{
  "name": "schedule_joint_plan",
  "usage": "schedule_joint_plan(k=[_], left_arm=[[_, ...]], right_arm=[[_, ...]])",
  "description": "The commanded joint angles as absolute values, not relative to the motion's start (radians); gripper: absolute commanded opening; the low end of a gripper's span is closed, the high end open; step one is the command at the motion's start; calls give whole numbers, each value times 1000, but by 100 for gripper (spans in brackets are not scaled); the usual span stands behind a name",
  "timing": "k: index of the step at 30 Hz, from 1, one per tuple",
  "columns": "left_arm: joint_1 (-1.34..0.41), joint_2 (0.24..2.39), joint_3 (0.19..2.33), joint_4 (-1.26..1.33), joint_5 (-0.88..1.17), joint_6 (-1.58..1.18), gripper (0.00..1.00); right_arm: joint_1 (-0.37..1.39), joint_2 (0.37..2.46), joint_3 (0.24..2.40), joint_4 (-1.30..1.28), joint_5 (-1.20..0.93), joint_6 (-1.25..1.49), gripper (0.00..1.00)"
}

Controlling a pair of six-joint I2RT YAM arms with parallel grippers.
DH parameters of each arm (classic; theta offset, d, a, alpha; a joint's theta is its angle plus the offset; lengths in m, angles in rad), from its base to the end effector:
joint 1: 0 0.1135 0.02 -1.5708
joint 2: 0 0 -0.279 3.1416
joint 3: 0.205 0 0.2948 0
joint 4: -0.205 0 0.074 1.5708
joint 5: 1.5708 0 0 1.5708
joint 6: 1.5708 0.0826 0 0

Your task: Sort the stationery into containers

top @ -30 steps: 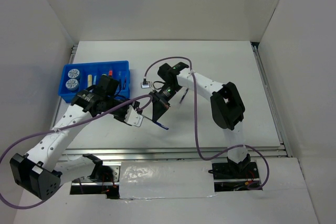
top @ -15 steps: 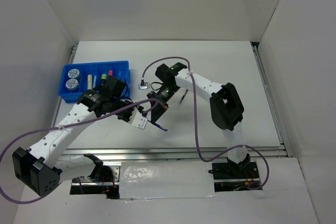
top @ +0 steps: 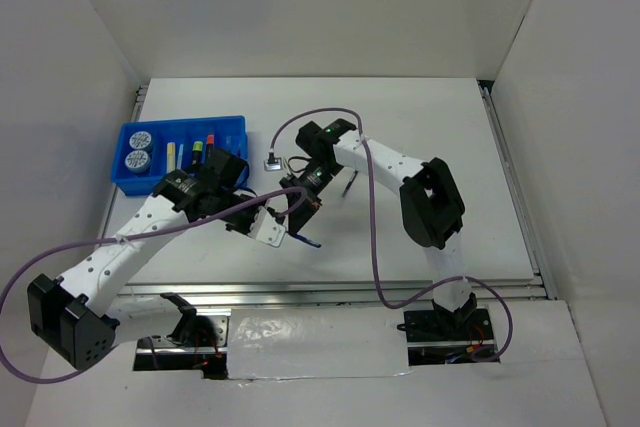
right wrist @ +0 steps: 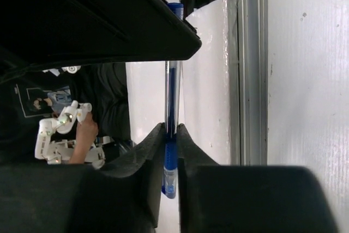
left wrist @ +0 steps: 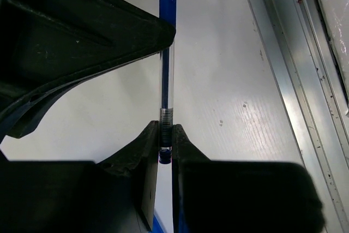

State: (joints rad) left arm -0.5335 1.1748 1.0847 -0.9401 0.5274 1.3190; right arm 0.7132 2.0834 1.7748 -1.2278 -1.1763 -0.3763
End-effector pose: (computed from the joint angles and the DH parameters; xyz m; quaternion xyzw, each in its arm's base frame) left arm 0.2200 -0.1782 0.2801 0.7855 0.5034 -0.1334 0.3343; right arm 0.2932 0.3545 0.2205 0.4392 -0.7065 -0.5493 0.0789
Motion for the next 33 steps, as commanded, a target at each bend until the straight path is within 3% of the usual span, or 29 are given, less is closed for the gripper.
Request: schedule_joint_plan(k=[1,2,5,11,14,19,23,27,33], left_arm=[[-549,1169,1101,-924,551,1259,1],[-549,1154,1085,-913,554,1238,0],[-557,1111,1051,-874,557,1198,0],[-600,1043,1020,-847,528,1099,0],[-583,1043,1028,-766,514,860,0],[-425,1170,1139,-618,278,266,0],[-212,1346,1296,-663,253,-78,0],[-37,1457,1382,-653,250,-236,0],[-5,1658,1546,-722,158,-281,0]], right_arm=[[710,2056,1807,-1232,-1172,-365,27],[703,2045,1795,-1214,-1163,-345,45],[654,1993,1782,-1174,-1121,-302,60],[462,1954,1876,-1141,-1039,-216,62],[327,1878,1856,-1011,-925,-98,62],[106,1741,1708,-805,-770,-2,63],[54,1677,1589,-753,-741,26,63],[58,1629,1468,-715,-721,11,63],[87,1608,1384,-678,-698,17,62]])
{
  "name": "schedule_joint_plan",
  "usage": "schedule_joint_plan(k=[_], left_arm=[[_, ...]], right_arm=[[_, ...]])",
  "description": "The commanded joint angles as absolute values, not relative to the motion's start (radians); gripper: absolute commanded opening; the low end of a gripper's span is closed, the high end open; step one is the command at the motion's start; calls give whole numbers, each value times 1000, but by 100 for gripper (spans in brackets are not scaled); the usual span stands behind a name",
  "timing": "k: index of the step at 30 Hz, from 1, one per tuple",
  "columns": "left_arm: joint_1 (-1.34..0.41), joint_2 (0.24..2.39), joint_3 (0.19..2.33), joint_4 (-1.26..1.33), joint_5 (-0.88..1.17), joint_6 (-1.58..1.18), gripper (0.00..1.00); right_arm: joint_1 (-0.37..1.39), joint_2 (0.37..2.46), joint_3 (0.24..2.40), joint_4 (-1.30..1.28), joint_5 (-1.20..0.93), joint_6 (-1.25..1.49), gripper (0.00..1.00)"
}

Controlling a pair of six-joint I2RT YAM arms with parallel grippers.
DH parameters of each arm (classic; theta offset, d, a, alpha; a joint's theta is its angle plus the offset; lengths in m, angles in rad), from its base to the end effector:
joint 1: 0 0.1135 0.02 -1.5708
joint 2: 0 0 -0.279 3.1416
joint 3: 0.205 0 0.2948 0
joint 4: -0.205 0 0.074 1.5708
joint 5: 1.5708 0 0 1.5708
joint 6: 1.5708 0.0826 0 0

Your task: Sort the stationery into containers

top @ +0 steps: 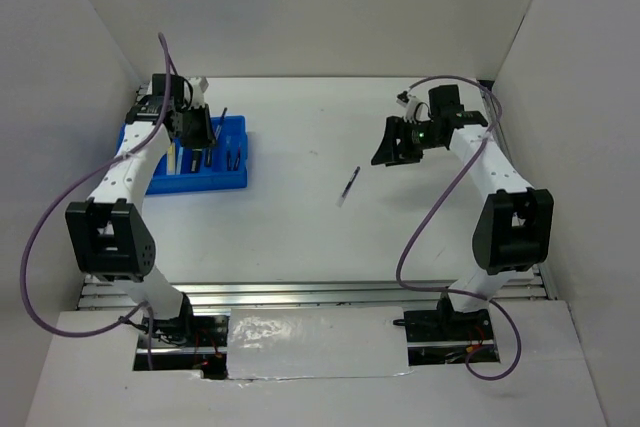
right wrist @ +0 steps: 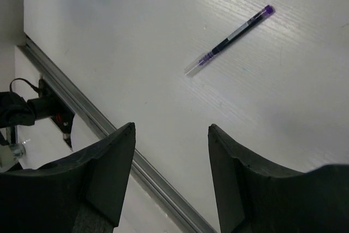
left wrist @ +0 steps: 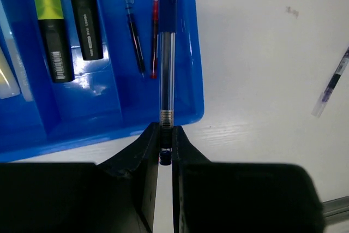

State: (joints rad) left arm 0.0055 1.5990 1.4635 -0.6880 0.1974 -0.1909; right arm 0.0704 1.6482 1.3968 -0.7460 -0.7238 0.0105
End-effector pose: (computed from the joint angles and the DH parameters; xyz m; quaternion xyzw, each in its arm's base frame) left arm 0.4274 -0.0139 0.2992 -0.0550 0.9255 -0.1250 0.3532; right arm 0.4049 0.0834 0.2638 -0.1269 0.8937 0.3500 0.2505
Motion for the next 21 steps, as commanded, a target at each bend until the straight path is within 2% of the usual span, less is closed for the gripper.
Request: schedule_joint_plan(k=[1,15,18,21], left_arm=[[24,1696,1568,-727,170,-278,0],[40,1867,1615,-727,170,-356,6],[31,1881,1623,-724,173,-353,12],[20,1890,1628,-718,175,-354,26]], right_arm=[[89,1606,1370,-666,-681,20,62],[143,1655,1342,-650,-569,48,63],[161,1678,1356,-650,-526,54,63],[198,1707,1384,-660,-448,40,63]])
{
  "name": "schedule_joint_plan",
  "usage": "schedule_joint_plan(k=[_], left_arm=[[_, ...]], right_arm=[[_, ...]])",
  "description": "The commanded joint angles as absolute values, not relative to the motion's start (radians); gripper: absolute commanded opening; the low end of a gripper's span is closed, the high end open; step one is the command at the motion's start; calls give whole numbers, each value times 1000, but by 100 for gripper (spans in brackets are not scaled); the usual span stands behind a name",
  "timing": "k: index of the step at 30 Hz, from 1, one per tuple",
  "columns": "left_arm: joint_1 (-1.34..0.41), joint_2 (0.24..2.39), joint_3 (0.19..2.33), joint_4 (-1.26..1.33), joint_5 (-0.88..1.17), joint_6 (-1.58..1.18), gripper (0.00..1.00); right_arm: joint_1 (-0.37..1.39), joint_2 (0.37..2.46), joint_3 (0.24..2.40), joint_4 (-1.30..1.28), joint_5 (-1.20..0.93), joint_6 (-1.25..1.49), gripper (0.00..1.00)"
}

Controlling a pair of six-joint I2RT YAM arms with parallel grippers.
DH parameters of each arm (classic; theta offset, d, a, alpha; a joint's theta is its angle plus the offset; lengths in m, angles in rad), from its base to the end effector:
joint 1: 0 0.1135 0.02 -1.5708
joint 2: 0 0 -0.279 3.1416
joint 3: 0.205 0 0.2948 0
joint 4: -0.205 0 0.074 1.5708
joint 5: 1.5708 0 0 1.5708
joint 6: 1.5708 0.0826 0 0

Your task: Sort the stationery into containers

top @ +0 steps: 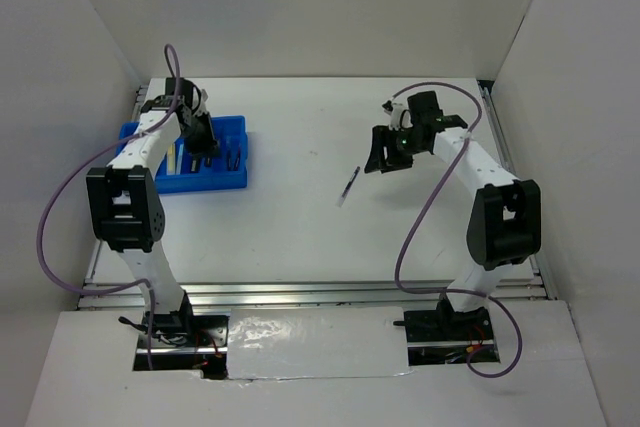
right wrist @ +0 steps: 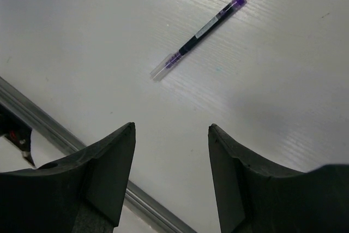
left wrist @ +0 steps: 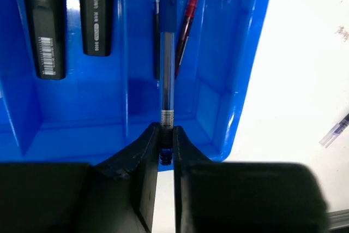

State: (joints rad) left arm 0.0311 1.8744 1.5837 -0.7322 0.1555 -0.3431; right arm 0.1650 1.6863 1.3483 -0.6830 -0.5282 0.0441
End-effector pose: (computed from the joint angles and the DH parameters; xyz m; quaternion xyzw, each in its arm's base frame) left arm 0.4783 0.0021 0.2217 -0.1579 0.9470 -0.1158 0.2548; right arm 0.4077 0.1101 0.2276 -0.1269 0.9231 0.2772 0.2344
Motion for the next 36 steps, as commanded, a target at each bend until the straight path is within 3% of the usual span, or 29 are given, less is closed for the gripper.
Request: schedule_joint_plan(k=[1,3,8,16,27,36], left_arm=[[17,1890,1631,-719,170,-356,28],[15,1888,1634,-716,164,-357,39],[9,1861,1631,-704,135,-354,50],[-43,1770,1628,-680,112,-330,51],[-69,1606,1568,-649,72,-325,51],[-64,1578,1566,-635,66,-305,51]], right_arm=[[219,1716,1391,-666,-408,34,63],[238,1744,1420,-676,-370,25,63],[282,1818,1473,-707,-276,76,64],[406,1925,1506,-698,-141,195,66],[497,2089,1637,-713,87,339,59],[537,2132,1640,-730,123,304,54]])
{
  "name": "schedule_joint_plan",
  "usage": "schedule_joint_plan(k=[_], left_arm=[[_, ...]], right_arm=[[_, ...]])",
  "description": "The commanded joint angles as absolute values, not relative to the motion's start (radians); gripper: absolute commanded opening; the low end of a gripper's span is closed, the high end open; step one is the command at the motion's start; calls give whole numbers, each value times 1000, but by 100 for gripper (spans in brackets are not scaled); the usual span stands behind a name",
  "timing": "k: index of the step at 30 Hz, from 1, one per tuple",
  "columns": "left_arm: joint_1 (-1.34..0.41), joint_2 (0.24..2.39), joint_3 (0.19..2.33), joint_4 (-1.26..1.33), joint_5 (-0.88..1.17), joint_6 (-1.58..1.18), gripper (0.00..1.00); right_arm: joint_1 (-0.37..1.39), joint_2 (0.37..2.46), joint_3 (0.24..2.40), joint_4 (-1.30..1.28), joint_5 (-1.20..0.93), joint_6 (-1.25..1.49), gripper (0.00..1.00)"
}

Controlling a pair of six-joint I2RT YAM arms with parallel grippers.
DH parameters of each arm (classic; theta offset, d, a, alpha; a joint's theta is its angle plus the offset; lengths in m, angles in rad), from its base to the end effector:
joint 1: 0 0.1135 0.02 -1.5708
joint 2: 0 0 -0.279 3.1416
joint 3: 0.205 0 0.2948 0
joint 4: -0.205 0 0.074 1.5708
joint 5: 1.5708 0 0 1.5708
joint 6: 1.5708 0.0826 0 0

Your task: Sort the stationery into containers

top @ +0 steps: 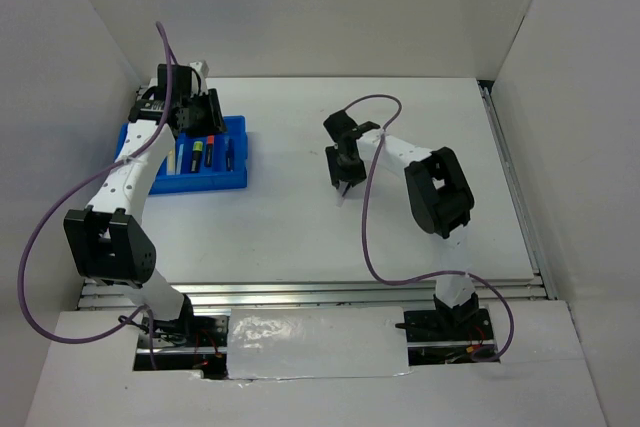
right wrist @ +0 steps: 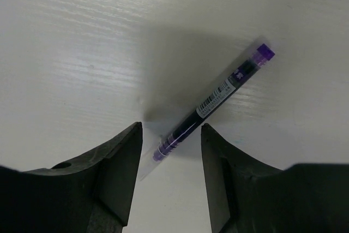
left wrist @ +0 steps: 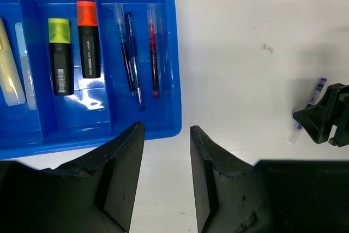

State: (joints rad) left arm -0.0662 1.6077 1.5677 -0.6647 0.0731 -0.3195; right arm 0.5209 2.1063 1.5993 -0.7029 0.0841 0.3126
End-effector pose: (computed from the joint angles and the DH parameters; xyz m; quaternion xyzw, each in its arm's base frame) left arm 0.4389 -0.0351 0.3394 -0.0994 0.9018 -0.1129 0.4052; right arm 0.4363 0.2423 0.1195 -0.0947 0.9784 0.0348 0.1807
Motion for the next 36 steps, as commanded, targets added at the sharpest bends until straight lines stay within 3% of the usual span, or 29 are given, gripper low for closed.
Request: schedule_joint_plan(k=[1,5,14,16,23,30,36], left_arm=[[-64,1580,1568,-637,69,-302,51],[-60,1583,1572,-644,83,-298,51],[-20,1551,1534,-606,164,-258,50],[-8,1531,1511,-589,262,-207,50],[48,1436,1402,-528,673,92,51],[-41,1287,1221,-525,755,490,52],[-302,1108,1036,-612,697,937,54]], right_arm=[[540,2138,1647,-732,132,290,54],[534,2193,1701,-785,135,250,53],[512,2149,1635,-796,28,155,32],[511,2141,1611,-802,17,143,29],[508,2102,1513,-767,-47,62,0],[499,1933,1499,-785,-343,-98,0],[495,1864,1551,-926,-766,-201,0]])
